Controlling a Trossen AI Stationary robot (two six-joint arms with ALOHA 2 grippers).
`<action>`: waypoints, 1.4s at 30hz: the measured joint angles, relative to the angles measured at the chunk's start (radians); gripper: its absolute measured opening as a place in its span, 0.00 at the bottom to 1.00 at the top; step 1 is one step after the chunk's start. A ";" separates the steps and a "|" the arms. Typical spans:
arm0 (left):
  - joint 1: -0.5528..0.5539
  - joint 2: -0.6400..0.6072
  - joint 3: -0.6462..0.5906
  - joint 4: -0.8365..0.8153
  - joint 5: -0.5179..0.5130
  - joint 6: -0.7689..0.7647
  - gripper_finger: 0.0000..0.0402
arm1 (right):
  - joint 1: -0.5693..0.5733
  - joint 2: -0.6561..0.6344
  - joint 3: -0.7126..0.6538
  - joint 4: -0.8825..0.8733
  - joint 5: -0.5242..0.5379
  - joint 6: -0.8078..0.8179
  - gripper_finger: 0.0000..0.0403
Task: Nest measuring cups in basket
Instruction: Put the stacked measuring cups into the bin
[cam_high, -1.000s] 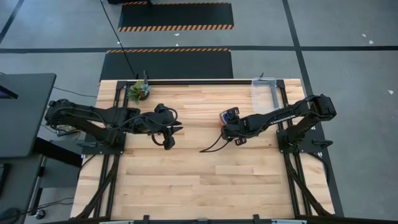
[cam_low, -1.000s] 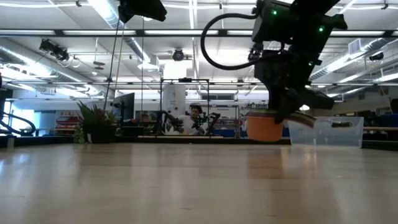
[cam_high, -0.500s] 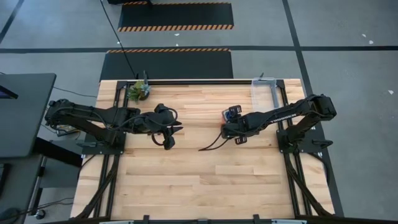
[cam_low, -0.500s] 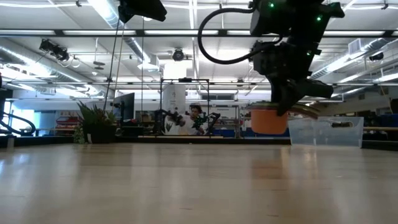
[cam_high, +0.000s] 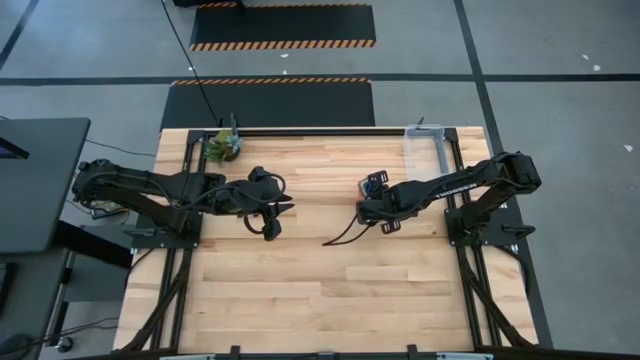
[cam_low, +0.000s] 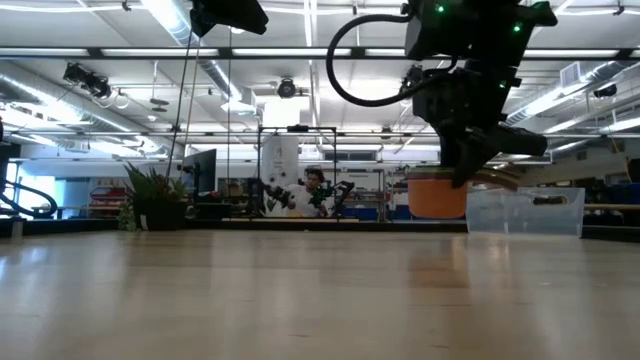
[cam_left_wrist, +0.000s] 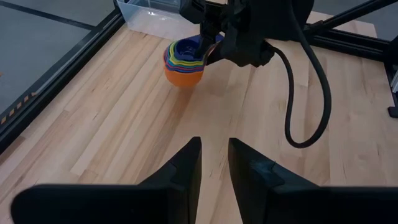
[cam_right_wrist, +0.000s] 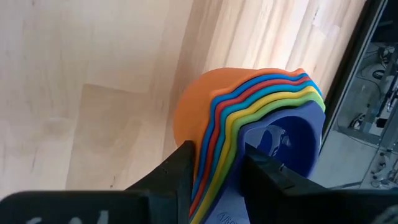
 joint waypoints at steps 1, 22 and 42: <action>0.000 0.000 0.000 0.000 0.000 0.000 0.22 | 0.000 0.000 0.000 0.001 -0.004 0.000 0.29; 0.000 0.000 0.000 0.000 0.000 0.000 0.22 | 0.000 0.000 0.000 0.028 -0.107 0.027 0.28; 0.000 0.000 0.000 0.000 0.000 0.000 0.22 | -0.002 0.000 0.000 0.028 -0.197 0.029 0.25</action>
